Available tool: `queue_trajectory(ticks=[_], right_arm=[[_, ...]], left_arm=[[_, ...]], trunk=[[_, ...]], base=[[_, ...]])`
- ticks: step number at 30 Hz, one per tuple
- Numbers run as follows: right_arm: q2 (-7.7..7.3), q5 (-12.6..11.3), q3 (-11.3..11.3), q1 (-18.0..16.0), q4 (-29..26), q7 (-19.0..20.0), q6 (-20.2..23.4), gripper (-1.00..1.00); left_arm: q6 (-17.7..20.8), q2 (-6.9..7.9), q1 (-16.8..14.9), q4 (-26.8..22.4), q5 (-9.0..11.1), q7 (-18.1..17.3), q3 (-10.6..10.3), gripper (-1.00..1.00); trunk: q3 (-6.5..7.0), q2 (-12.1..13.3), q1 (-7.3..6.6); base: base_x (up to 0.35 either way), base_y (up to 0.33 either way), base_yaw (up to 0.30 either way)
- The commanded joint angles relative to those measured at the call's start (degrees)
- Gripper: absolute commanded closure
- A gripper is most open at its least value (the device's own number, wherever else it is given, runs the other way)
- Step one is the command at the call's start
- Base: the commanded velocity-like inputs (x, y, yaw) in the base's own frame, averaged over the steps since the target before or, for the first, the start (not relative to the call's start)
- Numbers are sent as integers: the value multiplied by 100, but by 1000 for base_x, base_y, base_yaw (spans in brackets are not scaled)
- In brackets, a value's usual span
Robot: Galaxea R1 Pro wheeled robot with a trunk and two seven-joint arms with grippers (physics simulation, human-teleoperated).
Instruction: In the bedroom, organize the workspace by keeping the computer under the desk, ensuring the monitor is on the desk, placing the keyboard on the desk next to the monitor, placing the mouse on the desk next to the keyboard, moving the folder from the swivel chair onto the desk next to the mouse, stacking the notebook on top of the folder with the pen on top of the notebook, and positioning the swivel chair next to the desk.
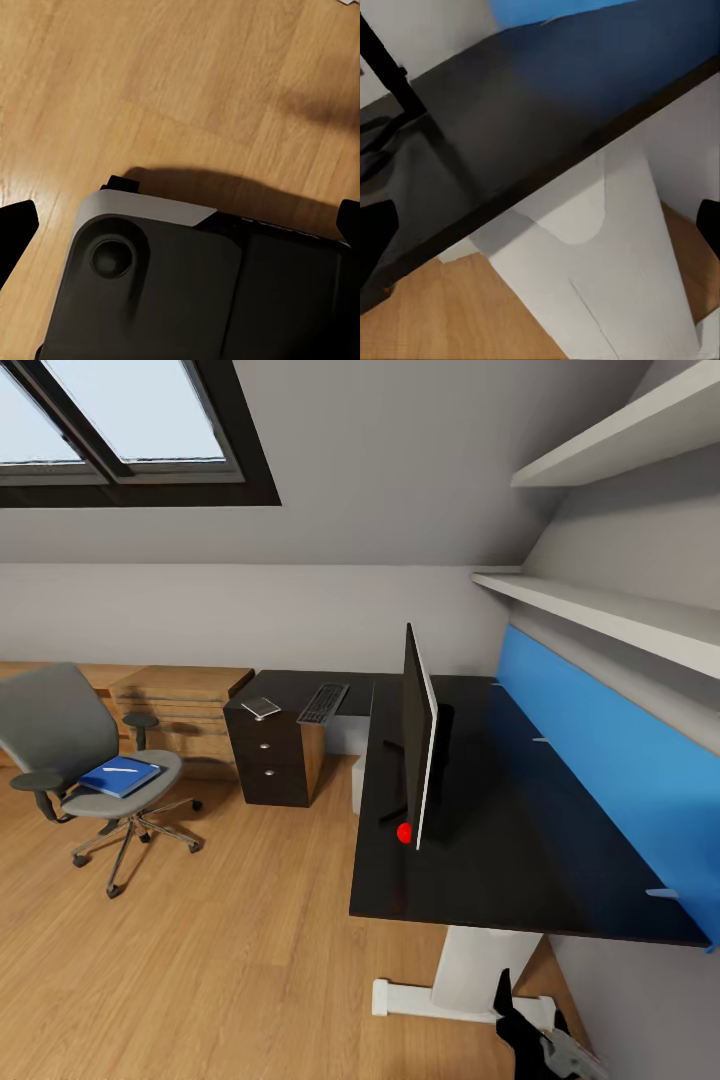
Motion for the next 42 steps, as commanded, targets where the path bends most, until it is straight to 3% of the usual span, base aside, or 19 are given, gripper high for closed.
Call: queue_trajectory(ticks=[1, 7, 8, 10, 11, 13, 14, 15, 19, 21, 42], right_arm=[[-68, 13, 36, -6, -185, -175, 119, -100], [-497, 237, -12, -6, -1547, -1073, 1676, -100], [-621, 308, -118, -68, -2036, -1402, 2531, -100], [-673, 333, -276, -285, -2257, -1532, 3125, -100], [-710, 340, -527, -1037, -2187, -1640, 4309, -100], [-715, 340, -575, -1460, -1900, -1651, 4815, -100], [-715, 340, -575, -1460, -1900, -1651, 4815, -100], [-711, 344, -596, -1943, -1408, -1634, 5158, -100], [-702, 350, -583, -2487, -715, -1570, 5441, -100], [-697, 355, -556, -2574, -605, -1545, 5485, -100], [-670, 341, -476, -2634, -532, -1542, 5282, -100]], left_arm=[[-3, -3, 3, -8, 53, -10, 13, -100], [-3, -6, 3, -8, 53, -10, 13, -100], [-3, -7, 3, -8, 53, -10, 13, -100], [-4, -7, 3, -8, 53, -10, 13, -100], [-10, -7, 3, -8, 53, -10, 13, -100], [-15, -4, 3, -8, 53, -10, 13, -100], [-15, -4, 3, -8, 53, -10, 13, -100], [-18, -1, 3, -8, 50, -10, 13, -100], [-14, -1, 3, -8, 46, -15, 13, -100], [-14, -4, 3, -8, 45, -17, 13, -100], [-20, 6, 3, -8, 36, -13, 13, -100]], trunk=[[-5, -4, 1], [-5, -4, 1], [-5, -4, 1], [-5, -4, 1], [-5, -4, 1], [-5, -4, 1], [-5, -4, 1], [-5, -4, 1], [-5, -4, 1], [-5, -4, 1], [-5, -4, 1]], base=[[0, 0, 0], [0, 0, 0], [0, 0, 0], [0, 0, 0], [0, 0, 0], [0, 0, 0], [0, 0, 0], [5, 0, 0], [48, 0, 0], [101, 0, 0], [248, -3, 0]])
